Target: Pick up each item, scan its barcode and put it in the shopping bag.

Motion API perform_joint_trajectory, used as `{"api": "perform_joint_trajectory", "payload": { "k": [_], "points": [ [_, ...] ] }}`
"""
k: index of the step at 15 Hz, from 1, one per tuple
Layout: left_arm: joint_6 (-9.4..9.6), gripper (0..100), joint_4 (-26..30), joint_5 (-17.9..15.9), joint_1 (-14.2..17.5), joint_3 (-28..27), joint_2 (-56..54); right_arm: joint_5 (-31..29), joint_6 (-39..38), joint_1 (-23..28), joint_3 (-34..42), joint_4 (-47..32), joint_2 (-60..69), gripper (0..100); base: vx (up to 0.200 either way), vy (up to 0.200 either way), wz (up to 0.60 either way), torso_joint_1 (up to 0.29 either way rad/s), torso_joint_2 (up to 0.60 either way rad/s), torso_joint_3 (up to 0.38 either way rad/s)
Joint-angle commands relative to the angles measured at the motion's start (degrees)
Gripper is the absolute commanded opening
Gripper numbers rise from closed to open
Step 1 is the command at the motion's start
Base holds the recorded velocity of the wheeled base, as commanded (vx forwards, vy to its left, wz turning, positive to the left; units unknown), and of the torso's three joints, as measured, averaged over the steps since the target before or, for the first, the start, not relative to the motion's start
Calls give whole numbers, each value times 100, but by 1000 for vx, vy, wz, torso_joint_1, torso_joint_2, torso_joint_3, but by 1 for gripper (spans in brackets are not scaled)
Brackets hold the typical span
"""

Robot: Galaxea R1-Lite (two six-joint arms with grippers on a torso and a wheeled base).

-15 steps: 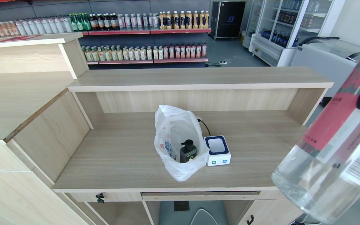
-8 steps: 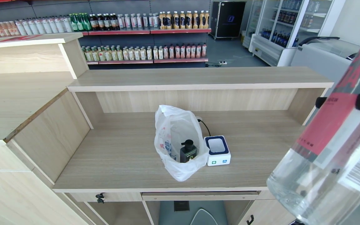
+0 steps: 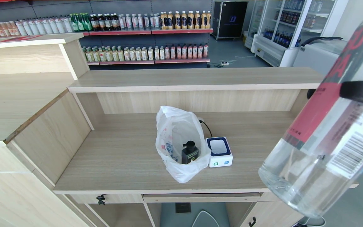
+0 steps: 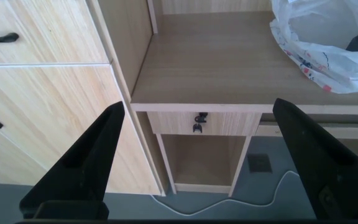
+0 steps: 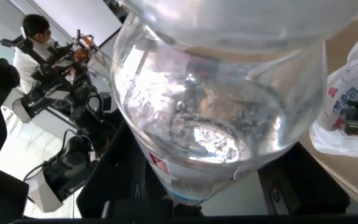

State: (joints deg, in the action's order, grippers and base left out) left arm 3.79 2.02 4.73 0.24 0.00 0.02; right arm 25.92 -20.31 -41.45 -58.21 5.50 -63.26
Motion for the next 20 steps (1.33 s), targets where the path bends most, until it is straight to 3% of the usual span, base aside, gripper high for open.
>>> {"api": "perform_joint_trajectory", "payload": {
  "k": [1,4,5,7,9,11,14,15,18,20],
  "points": [
    [-1,100,0,2,2,0,-2,1,1,5,11,-5,-38,0,0,0,0,0,0,0],
    [-1,100,0,2,2,0,-2,-17,62,111,73,-5,-55,0,0,0,0,0,0,0],
    [-1,100,0,2,2,0,-2,-43,370,383,161,13,-161,0,0,0,0,0,0,0],
    [-1,100,0,2,2,0,-2,-140,1495,1473,592,268,-477,0,0,0,0,0,0,0],
    [-1,100,0,2,2,0,-2,-148,2312,2466,1110,1173,-899,0,0,0,0,0,0,0],
    [-1,100,0,2,2,0,-2,-157,2637,3345,1646,2913,-1549,0,0,0,0,0,0,0],
    [-1,100,0,2,2,0,-2,-157,3086,3907,1532,3291,-2138,0,0,0,0,0,0,0],
    [-1,100,0,2,2,0,-2,-166,3648,4180,1426,3282,-2428,0,0,0,0,0,0,0],
    [-1,100,0,2,2,0,-2,-342,4633,4426,1418,3572,-2753,0,0,0,0,0,0,0],
    [-1,100,0,2,2,0,-2,-702,4764,4417,1391,3836,-2885,0,0,0,0,0,0,0]
  ]
}}
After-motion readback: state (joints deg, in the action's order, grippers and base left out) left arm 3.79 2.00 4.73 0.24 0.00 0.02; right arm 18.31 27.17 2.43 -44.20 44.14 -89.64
